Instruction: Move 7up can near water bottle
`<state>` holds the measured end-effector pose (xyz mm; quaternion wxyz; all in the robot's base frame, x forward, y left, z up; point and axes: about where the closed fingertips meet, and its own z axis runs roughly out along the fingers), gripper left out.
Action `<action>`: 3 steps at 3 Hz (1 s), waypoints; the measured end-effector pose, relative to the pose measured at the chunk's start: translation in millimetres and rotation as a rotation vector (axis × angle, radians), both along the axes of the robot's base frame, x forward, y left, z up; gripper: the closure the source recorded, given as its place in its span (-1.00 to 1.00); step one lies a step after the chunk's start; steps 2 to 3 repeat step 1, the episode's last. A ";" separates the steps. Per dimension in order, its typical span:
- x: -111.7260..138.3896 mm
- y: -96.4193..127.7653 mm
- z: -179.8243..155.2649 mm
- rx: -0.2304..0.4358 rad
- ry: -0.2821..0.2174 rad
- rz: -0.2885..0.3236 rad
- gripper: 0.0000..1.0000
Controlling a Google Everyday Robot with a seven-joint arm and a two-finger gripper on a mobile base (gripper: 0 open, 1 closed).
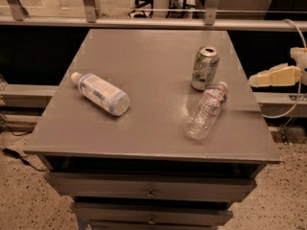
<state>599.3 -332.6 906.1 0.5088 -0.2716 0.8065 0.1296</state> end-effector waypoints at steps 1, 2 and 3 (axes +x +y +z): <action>0.1 -1.0 0.2 0.000 -0.002 -0.003 -1.00; 0.1 -1.0 0.2 0.000 -0.002 -0.003 -1.00; 0.1 -1.0 0.2 0.000 -0.002 -0.003 -1.00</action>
Offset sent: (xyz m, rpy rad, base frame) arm 0.0000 0.0000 0.0000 0.0000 0.0000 0.0000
